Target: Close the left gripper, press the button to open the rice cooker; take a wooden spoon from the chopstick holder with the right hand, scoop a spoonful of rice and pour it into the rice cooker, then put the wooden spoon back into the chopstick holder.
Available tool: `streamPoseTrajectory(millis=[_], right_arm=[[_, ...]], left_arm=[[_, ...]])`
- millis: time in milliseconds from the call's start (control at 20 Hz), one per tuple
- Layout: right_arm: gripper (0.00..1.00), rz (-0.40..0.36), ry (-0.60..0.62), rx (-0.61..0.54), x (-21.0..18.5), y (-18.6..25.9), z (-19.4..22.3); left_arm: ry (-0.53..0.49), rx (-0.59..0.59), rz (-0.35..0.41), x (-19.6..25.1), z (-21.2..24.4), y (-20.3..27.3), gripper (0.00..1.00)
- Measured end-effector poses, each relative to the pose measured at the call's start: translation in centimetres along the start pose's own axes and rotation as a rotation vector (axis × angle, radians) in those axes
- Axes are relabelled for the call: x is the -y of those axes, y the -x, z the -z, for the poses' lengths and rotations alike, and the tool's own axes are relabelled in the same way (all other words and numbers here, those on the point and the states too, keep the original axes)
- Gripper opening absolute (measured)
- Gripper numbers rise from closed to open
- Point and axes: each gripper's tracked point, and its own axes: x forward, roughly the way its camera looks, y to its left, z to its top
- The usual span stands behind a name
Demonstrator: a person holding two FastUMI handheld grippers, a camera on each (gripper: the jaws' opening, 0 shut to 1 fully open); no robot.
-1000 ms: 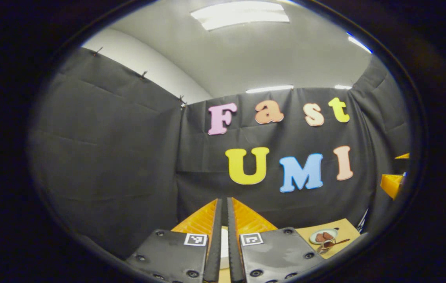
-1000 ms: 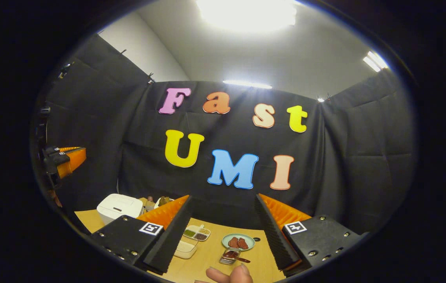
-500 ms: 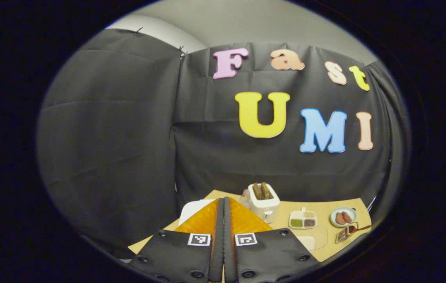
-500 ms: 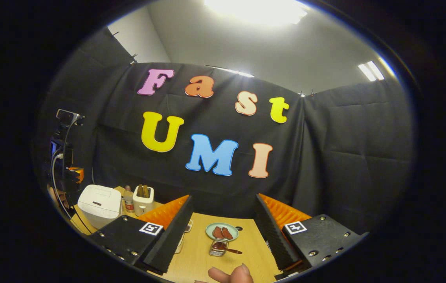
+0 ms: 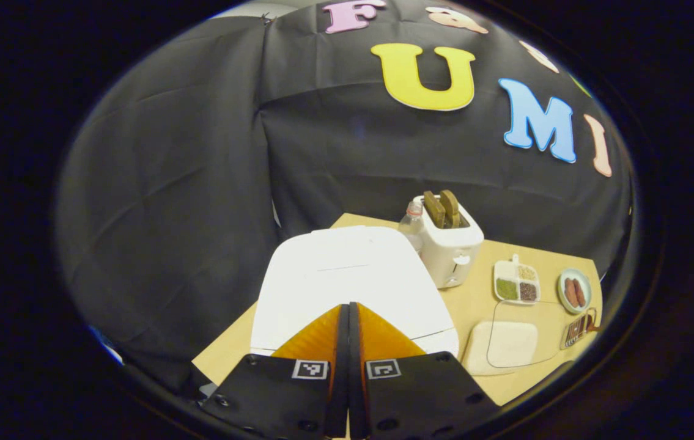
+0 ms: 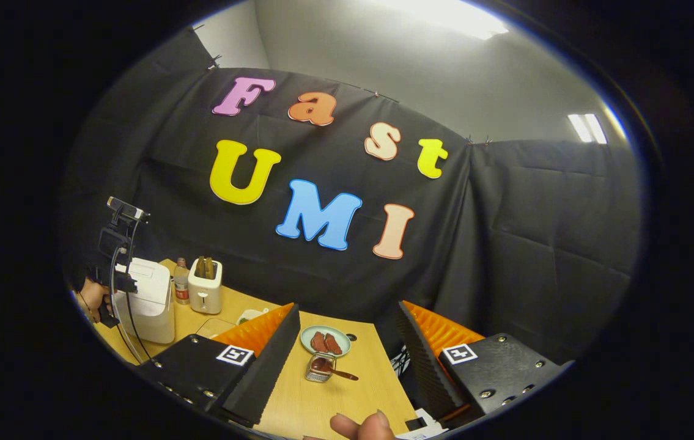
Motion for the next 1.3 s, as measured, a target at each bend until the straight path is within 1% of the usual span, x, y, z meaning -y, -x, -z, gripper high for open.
streamPoseTrajectory(millis=[200,300,400,550,650,750,850,900,1000,1300], right_arm=[[0.96,-0.022,-0.010,-0.009,-1.1,-0.5,-0.1],[0.97,-0.031,0.001,-0.011,-1.7,-0.7,-0.2],[0.96,-0.046,0.003,-0.009,-2.5,-0.7,-0.4],[0.97,-0.075,0.011,-0.007,-3.8,-0.9,-0.5],[0.97,-0.093,0.017,-0.003,-4.4,-0.8,-0.7],[0.97,-0.100,0.017,0.007,-4.5,-0.7,-0.9],[0.97,-0.101,0.003,0.015,-4.2,-0.5,-0.9],[0.97,-0.101,-0.005,0.012,-4.1,-0.3,-0.8],[0.96,-0.094,-0.022,0.007,-3.3,-0.1,-0.4],[0.97,-0.074,-0.061,-0.005,-1.5,0.1,0.3]], left_arm=[[0.030,-0.074,0.010,-0.1,2.4,-1.5,0.09],[0.052,-0.080,0.024,-0.2,2.5,-2.0,0.09],[0.038,-0.079,0.036,-0.4,2.6,-2.6,0.09],[0.008,-0.097,0.028,-0.5,2.7,-2.6,0.09],[0.008,-0.106,0.031,-0.5,2.7,-2.5,0.09],[0.044,-0.145,0.052,-0.7,2.6,-2.5,0.10],[0.126,-0.158,0.075,-0.7,2.2,-2.4,0.10],[0.156,-0.143,0.085,-0.8,2.0,-2.2,0.09],[0.177,-0.060,0.087,-1.2,0.7,-1.3,0.09],[0.190,0.205,0.059,-2.6,-5.6,2.9,0.09]])
